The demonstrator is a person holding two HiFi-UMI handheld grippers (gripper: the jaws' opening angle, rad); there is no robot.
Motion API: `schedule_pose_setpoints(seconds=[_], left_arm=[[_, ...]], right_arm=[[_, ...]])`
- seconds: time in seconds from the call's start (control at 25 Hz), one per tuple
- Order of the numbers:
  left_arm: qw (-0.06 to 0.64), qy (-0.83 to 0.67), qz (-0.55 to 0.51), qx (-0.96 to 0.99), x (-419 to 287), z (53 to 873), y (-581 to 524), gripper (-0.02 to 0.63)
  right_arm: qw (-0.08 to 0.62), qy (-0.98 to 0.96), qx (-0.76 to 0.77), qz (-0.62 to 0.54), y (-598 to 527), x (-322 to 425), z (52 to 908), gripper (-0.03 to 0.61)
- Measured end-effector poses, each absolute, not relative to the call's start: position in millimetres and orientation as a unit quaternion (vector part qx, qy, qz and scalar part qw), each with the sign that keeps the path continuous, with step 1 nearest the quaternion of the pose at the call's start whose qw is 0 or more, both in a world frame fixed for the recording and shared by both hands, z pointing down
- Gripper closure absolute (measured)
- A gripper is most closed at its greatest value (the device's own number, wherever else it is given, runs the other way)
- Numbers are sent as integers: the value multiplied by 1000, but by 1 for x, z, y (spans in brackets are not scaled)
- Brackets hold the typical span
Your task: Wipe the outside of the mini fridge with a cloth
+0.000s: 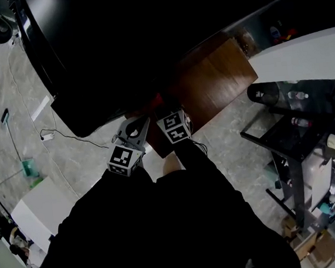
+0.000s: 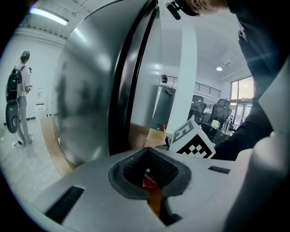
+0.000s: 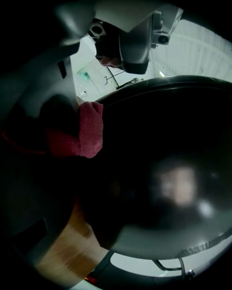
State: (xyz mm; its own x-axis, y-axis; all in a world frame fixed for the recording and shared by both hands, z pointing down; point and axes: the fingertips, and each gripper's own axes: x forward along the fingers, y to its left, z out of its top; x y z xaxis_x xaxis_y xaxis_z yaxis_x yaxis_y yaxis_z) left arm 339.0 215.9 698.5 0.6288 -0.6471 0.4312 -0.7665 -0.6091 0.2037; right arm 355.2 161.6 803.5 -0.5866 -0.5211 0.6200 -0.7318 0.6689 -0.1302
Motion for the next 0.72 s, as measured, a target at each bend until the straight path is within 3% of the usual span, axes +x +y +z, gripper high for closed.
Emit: schedule_pose_setpoints(seconds=[0.28,0.72], left_arm=[[163,-387,135,898,378,640,215,607],[74,-374,22,924,476,460,179,607]], right_arm=[[196,-886,383,172,165,407,717,446],[19,-907,421,12,113,515,434,446]])
